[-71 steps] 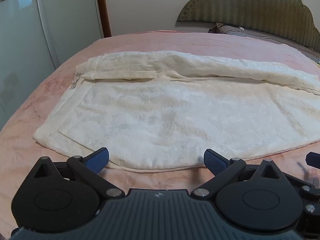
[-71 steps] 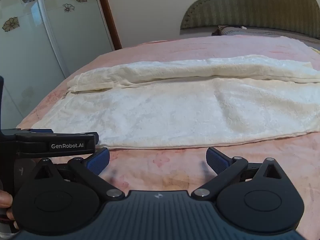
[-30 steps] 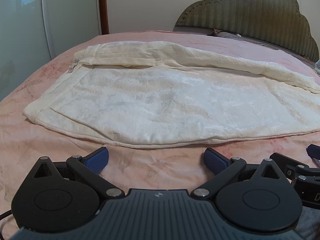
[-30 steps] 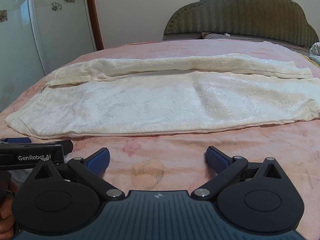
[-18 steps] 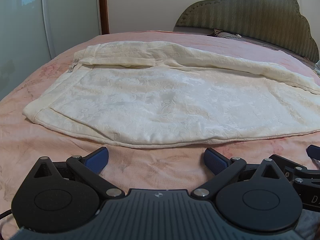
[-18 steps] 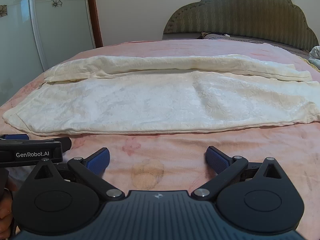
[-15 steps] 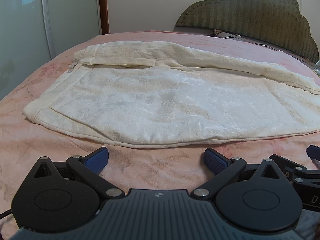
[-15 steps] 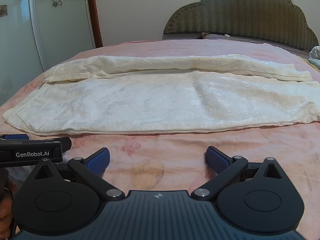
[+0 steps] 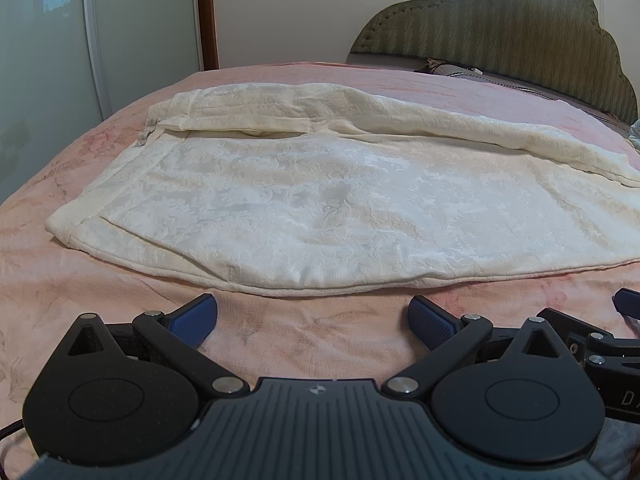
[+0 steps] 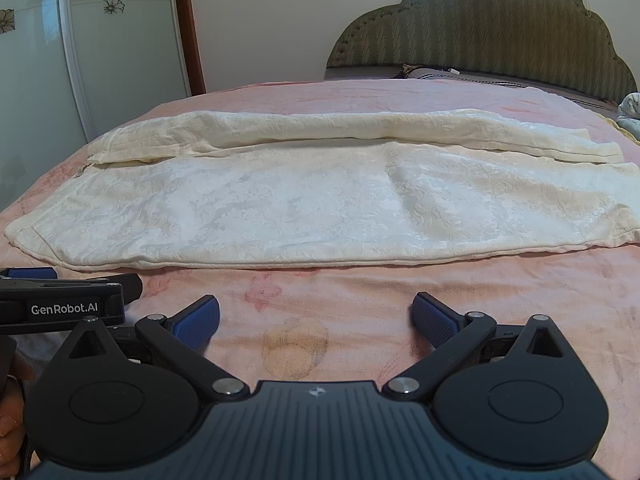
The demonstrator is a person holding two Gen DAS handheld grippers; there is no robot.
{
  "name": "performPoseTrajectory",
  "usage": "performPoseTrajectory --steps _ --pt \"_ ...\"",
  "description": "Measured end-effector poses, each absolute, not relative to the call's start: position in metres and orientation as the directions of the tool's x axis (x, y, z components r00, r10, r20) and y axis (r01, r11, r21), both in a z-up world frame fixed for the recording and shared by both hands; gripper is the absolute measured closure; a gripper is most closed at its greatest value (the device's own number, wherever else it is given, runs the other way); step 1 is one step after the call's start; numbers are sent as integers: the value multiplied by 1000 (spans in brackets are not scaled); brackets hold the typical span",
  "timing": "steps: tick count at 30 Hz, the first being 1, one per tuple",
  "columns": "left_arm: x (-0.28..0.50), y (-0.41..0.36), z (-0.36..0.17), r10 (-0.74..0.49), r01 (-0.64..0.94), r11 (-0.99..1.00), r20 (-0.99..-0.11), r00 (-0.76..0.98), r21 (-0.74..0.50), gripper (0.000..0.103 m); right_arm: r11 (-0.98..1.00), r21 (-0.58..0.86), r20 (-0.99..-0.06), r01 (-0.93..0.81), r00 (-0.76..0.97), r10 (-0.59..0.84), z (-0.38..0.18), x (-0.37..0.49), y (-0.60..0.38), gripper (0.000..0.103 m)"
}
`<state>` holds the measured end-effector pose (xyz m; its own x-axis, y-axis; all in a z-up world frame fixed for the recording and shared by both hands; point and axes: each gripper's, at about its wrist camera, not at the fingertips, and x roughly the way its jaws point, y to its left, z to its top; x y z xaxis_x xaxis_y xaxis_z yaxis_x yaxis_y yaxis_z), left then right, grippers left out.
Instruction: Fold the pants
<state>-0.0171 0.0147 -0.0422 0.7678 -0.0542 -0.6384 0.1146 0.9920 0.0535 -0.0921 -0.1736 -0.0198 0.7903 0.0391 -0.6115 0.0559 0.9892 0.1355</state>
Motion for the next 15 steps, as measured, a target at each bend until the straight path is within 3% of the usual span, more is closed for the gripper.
performPoseTrajectory --steps 15 --pt "-17 14 -41 -66 120 992 -641 765 41 0 989 140 -613 53 789 45 -20 -92 -175 0"
